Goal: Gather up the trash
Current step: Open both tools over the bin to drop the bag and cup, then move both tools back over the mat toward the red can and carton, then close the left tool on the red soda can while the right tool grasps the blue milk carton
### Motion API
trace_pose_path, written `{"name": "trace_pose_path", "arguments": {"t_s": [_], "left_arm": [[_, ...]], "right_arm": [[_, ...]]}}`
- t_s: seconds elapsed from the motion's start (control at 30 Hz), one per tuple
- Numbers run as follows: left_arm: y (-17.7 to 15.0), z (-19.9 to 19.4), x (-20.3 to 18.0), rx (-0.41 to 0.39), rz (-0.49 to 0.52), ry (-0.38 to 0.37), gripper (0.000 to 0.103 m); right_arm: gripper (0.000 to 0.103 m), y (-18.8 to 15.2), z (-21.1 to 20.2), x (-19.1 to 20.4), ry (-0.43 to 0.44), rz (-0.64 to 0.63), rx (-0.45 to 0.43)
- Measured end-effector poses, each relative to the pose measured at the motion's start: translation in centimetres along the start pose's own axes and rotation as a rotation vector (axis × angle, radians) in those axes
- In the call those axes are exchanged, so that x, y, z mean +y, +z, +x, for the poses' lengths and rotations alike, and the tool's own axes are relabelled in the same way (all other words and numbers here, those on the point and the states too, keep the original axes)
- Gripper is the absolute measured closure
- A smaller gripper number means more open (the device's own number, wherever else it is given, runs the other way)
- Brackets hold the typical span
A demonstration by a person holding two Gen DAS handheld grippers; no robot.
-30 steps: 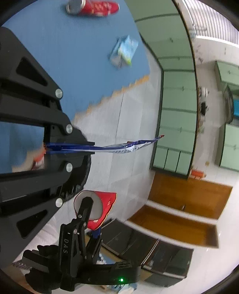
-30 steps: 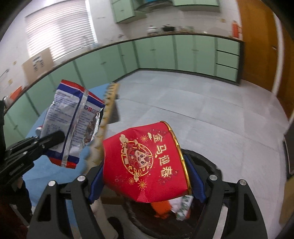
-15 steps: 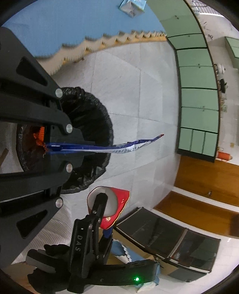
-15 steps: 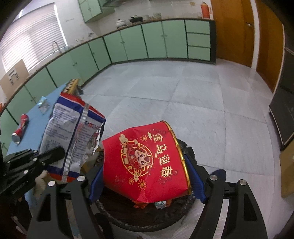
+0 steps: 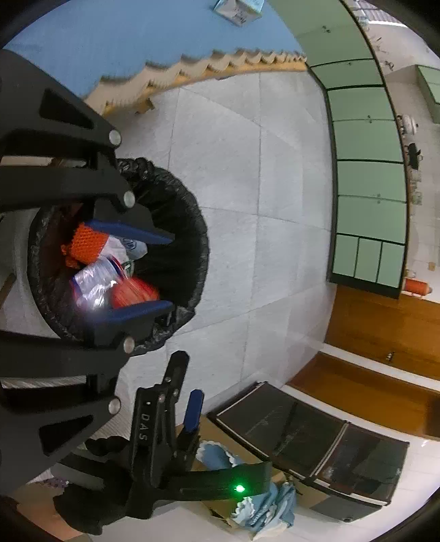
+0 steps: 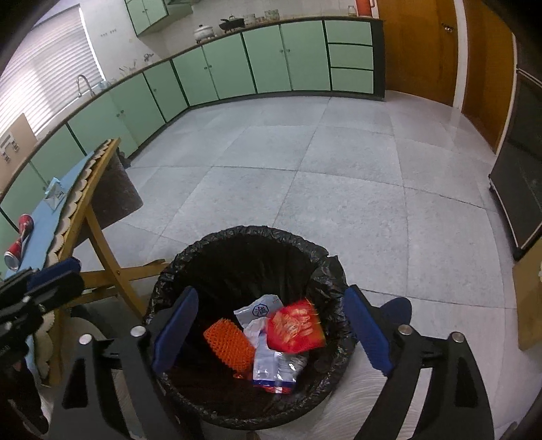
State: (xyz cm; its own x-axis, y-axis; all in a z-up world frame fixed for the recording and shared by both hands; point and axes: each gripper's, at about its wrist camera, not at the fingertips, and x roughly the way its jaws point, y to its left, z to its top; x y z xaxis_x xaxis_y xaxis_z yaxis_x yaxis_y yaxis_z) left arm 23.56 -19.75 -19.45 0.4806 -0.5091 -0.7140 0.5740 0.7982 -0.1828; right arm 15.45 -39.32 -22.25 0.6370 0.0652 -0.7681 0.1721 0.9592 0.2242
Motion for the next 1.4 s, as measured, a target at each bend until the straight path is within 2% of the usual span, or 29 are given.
{"name": "trace_pose_path", "arguments": {"t_s": [0.27, 0.53, 0.7, 0.87, 1.03, 1.17, 1.27, 1.4], "left_arm": [[2.0, -6.3, 0.8, -0.137, -0.006, 0.054, 0.050], [3.1, -12.9, 4.1, -0.275, -0.059, 0.144, 0.039], [2.9, -16.1, 7.8, -0.339, -0.118, 0.238, 0.033], [1.9, -17.9, 12.7, -0.357, -0.189, 0.346, 0.029], [-0.2, -19.8, 20.1, -0.350, -0.289, 0.540, 0.026], [-1.8, -20.6, 25.2, -0.324, -0.386, 0.646, 0.026], [-2.9, -21.0, 27.8, -0.305, -0.432, 0.686, 0.026], [-3.4, -20.3, 30.1, -0.273, -0.463, 0.685, 0.026]], "right_arm": [[0.006, 1.9, -3.9, 3.1, 0.077, -0.002, -0.121], [0.006, 4.8, -6.9, 10.0, 0.170, -0.089, -0.251], [0.006, 6.4, -7.0, 15.2, 0.235, -0.148, -0.300], [0.006, 7.4, -5.2, 20.7, 0.282, -0.230, -0.298], [0.006, 7.4, -3.0, 26.0, 0.328, -0.308, -0.279], [0.006, 7.0, -1.0, 29.5, 0.360, -0.339, -0.259], [0.006, 6.9, 0.4, 31.5, 0.369, -0.355, -0.247], [0.006, 7.3, 2.2, 33.6, 0.371, -0.365, -0.232]]}}
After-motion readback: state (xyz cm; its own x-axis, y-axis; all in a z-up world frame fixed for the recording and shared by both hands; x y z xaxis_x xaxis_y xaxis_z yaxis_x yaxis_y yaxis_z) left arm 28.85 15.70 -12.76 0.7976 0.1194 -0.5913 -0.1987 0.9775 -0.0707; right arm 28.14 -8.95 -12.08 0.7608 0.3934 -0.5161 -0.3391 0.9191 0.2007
